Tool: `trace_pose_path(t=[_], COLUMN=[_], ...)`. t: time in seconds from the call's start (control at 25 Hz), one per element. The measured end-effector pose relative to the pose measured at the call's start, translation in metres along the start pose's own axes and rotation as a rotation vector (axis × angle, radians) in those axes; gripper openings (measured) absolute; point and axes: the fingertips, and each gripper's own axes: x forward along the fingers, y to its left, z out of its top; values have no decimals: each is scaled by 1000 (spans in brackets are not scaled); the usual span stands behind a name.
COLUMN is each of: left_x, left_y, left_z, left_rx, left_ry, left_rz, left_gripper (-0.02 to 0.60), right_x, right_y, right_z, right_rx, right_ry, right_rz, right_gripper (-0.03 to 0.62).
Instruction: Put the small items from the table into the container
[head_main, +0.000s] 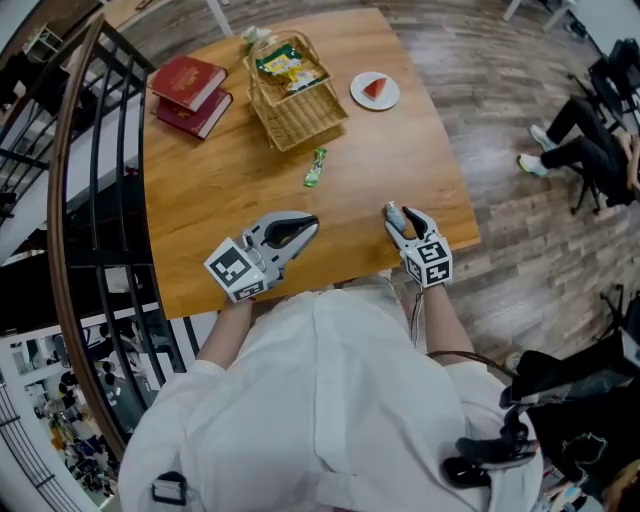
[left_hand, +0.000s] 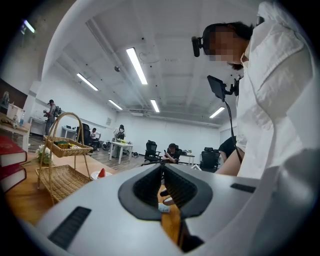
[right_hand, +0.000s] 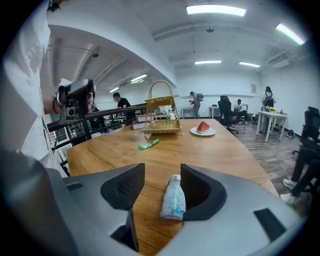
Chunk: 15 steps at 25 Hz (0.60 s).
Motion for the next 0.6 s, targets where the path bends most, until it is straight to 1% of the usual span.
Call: trace_pose_path(t=[0.16, 0.44, 0.6], left_x=[-4, -6, -7], left_y=[-1, -2, -3], left_z=[-1, -5, -6], left_rx=[0, -6, -8], left_ry=[8, 19, 22], left_rz=[13, 28, 32], left_gripper=[8, 8, 8], right_x=[9, 22, 27], right_y=[-3, -15, -18], right_z=[-17, -47, -56], right_rx=[22, 48, 61], right_ry=[54, 167, 209], right_rz=[-16, -73, -78], right_gripper=[216, 219, 219])
